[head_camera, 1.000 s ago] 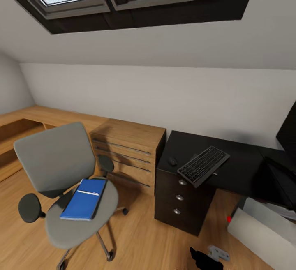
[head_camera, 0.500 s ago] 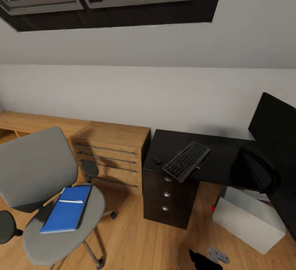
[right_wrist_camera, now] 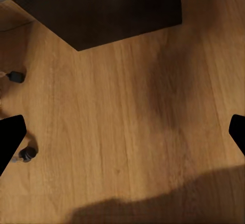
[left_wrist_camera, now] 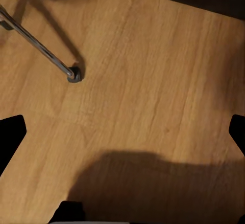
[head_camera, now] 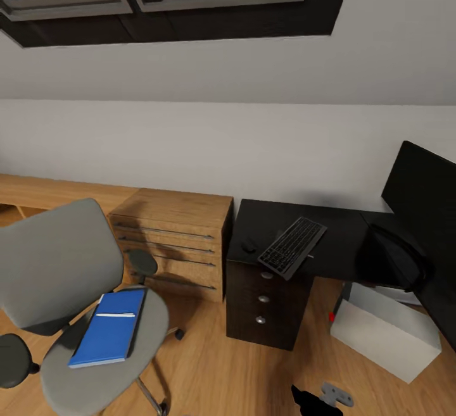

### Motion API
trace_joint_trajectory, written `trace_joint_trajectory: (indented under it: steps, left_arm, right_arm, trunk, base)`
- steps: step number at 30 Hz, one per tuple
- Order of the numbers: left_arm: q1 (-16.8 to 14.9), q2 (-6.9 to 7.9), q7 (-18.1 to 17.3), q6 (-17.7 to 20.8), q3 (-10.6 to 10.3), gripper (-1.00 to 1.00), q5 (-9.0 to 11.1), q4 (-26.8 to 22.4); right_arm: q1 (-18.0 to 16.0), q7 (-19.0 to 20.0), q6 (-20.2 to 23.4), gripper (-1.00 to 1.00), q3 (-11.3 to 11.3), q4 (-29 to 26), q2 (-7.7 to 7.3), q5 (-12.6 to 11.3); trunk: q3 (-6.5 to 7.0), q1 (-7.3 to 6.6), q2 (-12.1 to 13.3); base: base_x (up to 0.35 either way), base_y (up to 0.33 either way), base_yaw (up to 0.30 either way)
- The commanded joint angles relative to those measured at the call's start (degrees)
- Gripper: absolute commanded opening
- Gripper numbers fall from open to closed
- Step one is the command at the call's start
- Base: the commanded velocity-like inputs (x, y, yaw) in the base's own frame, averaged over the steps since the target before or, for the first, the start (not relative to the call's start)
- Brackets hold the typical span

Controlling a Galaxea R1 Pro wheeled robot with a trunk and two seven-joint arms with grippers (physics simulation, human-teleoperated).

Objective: In the bedroom, organize the workspace by keeping the computer under the desk, ensuring the monitor is on the desk, placing the keyboard on the desk next to the monitor, placing the mouse on the desk next to the keyboard, moving the folder from the swivel chair onto the desk next to the mouse, stacking the notebook on top of the folder with the pen on top of the notebook, and positioning the swivel chair next to the desk.

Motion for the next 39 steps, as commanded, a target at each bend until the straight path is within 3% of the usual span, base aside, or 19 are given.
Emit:
trace_joint_trajectory:
  steps: [1,6,15,20,21,27,28,32,36,37,39]
  left_arm:
    - [0.0,0.06,0.5,0.1,-0.3,1.00,0.6,-0.1]
    - [0.0,-0.16,0.8,-3.4,-0.2,1.00,0.8,-0.7]
    - [0.0,-0.30,1.9,-3.6,-0.1,1.00,0.9,-3.6]
    - [0.0,-0.54,6.1,0.0,-0.1,1.00,1.3,-9.4]
    - [0.0,-0.98,7.2,3.0,-0.1,1.00,1.4,-11.6]
    - [-0.1,-2.12,8.7,14.6,-0.2,1.00,1.6,-18.1]
    - [-0.6,-2.12,8.9,17.8,-0.2,1.00,1.6,-19.9]
    - [-3.2,-2.12,9.0,22.4,-0.2,1.00,2.4,-21.9]
    - [-6.5,-2.12,9.1,24.5,-0.2,1.00,5.4,-22.4]
    - [-8.0,-2.12,9.1,25.0,-0.2,1.00,7.8,-22.0]
    - [-9.0,-2.12,9.2,25.3,-0.2,1.00,10.3,-21.3]
  right_arm:
    - [0.0,0.4,-0.1,1.00,-0.4,0.0,0.04,-0.2]
    - [0.0,1.9,-0.1,1.00,-0.4,-0.3,-0.31,-0.5]
    - [0.0,6.0,0.2,1.00,-0.8,-3.4,-0.17,-3.0]
    - [-0.2,8.7,1.5,1.00,-0.8,-9.5,-0.09,-10.5]
    - [-0.3,9.0,3.4,1.00,-0.8,-11.9,-0.17,-14.1]
    - [-1.0,9.5,15.5,1.00,-0.7,-17.0,-1.13,-24.7]
    - [-1.8,9.6,20.0,1.00,-0.7,-17.9,-1.93,-27.8]
    - [-4.2,9.7,26.6,1.00,-0.8,-18.8,-3.65,-33.5]
    - [-6.4,9.8,29.9,1.00,-0.7,-19.1,-4.98,-38.0]
    - [-7.1,9.8,30.7,1.00,-0.7,-19.1,-5.53,-39.4]
    - [-7.5,9.8,31.1,1.00,-0.7,-19.1,-6.06,-40.3]
  trunk:
    - [-0.06,0.00,0.0]
    - [-0.24,0.22,-0.4]
    - [-1.86,2.20,-4.1]
    - [-2.76,3.30,-6.1]
    - [-2.94,3.52,-6.5]
    - [-4.01,4.83,-8.9]
    - [-4.19,5.05,-9.3]
    - [-4.91,5.93,-10.9]
    - [-5.63,6.81,-12.5]
    - [-5.81,7.03,-12.9]
    - [-6.17,7.47,-13.7]
  base:
    - [0.000,0.028,-0.002]
    - [0.000,0.004,0.000]
    - [0.000,0.000,0.000]
    - [0.000,0.000,0.000]
    - [0.000,0.000,0.000]
    - [0.000,0.000,0.000]
    - [0.000,0.000,0.000]
    - [0.000,0.000,0.000]
    - [0.000,0.000,0.000]
    - [0.000,0.000,0.000]
    - [0.000,0.000,0.000]
